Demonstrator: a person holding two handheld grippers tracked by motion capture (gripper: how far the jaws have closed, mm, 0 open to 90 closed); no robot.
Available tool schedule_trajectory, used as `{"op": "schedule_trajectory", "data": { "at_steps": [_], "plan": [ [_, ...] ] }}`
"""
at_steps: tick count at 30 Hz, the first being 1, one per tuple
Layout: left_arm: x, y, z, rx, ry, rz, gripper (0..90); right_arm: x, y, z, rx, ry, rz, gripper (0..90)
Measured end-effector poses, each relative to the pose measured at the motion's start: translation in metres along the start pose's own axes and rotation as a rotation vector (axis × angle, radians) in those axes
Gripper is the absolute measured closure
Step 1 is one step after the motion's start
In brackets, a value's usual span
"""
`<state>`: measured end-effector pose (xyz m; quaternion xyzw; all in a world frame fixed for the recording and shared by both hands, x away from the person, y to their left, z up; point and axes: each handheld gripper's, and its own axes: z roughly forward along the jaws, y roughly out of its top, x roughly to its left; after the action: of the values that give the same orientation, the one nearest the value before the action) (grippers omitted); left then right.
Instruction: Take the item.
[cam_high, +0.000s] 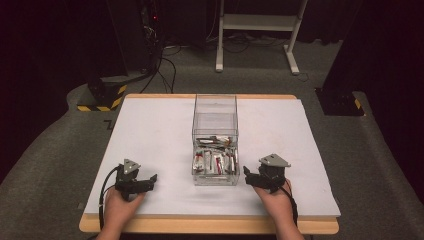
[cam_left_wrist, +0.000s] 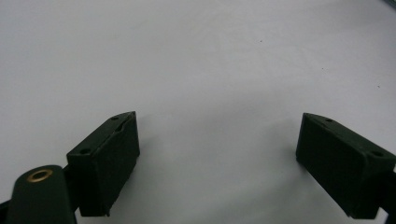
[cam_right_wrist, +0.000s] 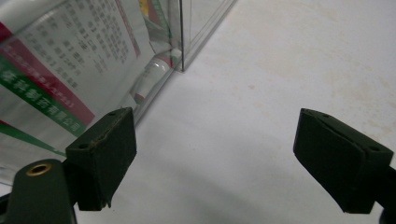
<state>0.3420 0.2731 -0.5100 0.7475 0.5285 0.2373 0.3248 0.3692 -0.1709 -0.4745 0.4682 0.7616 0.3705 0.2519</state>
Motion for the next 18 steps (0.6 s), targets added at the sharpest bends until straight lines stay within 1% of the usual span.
{"op": "schedule_trajectory", "data": {
  "at_steps": [4, 8, 12, 18],
  "plan": [
    [0.000, 0.000, 0.000, 0.000, 0.000, 0.000, 13.5, 0.000, 0.003, -0.004, -0.019, 0.003, 0.003, 13.8],
    [0.000, 0.000, 0.000, 0.000, 0.000, -0.001, 13.5, 0.002, 0.004, -0.007, -0.030, 0.001, -0.004, 13.9],
    [0.000, 0.000, 0.000, 0.000, 0.000, 0.000, 13.5, 0.002, 0.005, -0.008, -0.035, 0.001, 0.000, 13.8],
    [0.000, 0.000, 0.000, 0.000, 0.000, 0.000, 13.5, 0.004, 0.007, -0.012, -0.058, -0.003, -0.014, 13.8]
  ]
}}
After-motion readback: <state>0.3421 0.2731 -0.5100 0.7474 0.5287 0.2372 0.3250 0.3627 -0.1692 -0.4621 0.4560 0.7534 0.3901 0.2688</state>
